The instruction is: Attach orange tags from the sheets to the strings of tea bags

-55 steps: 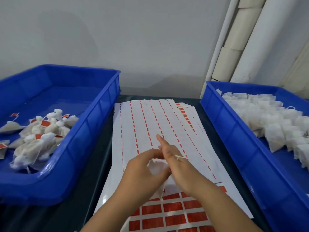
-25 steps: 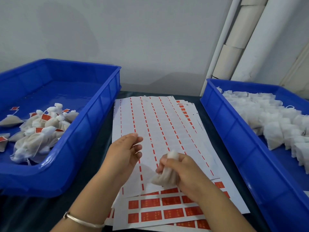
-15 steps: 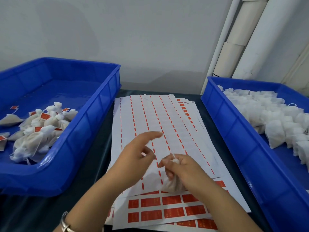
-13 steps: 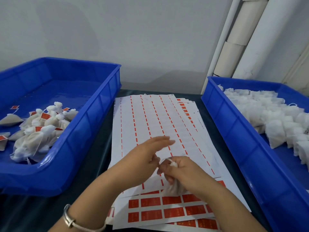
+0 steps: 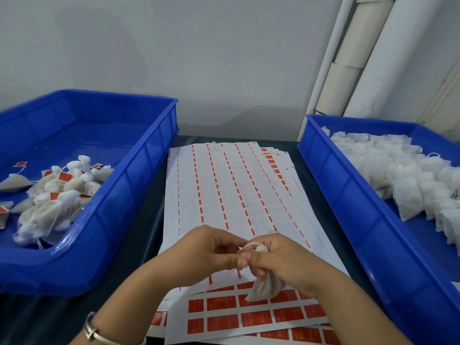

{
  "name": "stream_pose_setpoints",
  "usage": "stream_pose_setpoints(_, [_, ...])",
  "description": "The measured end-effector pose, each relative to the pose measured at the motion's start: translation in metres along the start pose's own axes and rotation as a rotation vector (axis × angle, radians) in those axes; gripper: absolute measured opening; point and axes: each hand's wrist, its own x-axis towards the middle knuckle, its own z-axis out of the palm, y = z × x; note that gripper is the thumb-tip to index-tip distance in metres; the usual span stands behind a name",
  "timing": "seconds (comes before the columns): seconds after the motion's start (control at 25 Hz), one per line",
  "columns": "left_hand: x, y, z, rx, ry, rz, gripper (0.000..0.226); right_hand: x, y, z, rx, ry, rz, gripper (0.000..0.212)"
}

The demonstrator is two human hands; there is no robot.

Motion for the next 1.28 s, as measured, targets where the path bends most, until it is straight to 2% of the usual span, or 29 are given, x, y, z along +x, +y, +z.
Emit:
stream_pose_setpoints(0.2, [-0.002,0.002,-0.004,0.161,0.03,-0.142,0.014,0.0,0.001,0.008,-0.119,0.017,0.031,0.028])
stream_pose_setpoints(0.4, [-0.007,0.006,-0.022,0.272,0.056,-0.129,0.008,0.0,0.0,0.009,-0.096,-0.001,0.041,0.018])
stream_pose_setpoints(0.56, [-0.005,0.001,-0.028,0.389,0.19,-0.14,0.019,0.001,0.002,0.006,-0.13,0.01,0.103,0.019])
stream_pose_setpoints(0.68, [-0.001,-0.008,-0.029,0.483,0.329,-0.151,0.014,0.0,0.008,0.003,-0.113,0.005,0.161,0.025])
stream_pose_setpoints(0.8, [-0.002,-0.019,-0.015,0.522,0.4,-0.169,0.01,-0.004,0.013,0.003,0.187,0.047,0.055,0.015])
stream_pose_setpoints(0.84, [-0.003,-0.022,-0.006,0.521,0.39,-0.188,0.008,-0.005,0.013,0.005,0.343,0.061,0.002,0.008])
stream_pose_setpoints(0.88, [-0.004,-0.023,0.004,0.512,0.365,-0.204,0.005,-0.005,0.012,0.008,0.496,0.089,-0.037,0.01])
stream_pose_setpoints(0.96, [-0.007,-0.021,0.021,0.536,0.312,-0.177,0.013,-0.004,0.012,0.013,0.682,0.165,-0.069,0.012])
stream_pose_setpoints(1.04, [-0.012,-0.017,0.031,0.581,0.279,-0.104,0.02,-0.001,0.015,0.018,0.513,0.276,-0.089,0.026])
stream_pose_setpoints(1.16, [-0.02,-0.007,0.03,0.583,0.275,0.023,0.023,0.0,0.014,0.019,0.1,0.351,-0.087,0.031])
stream_pose_setpoints(1.28, [-0.023,0.004,0.022,0.587,0.312,0.156,0.022,-0.001,0.012,0.021,0.048,0.275,-0.06,0.028])
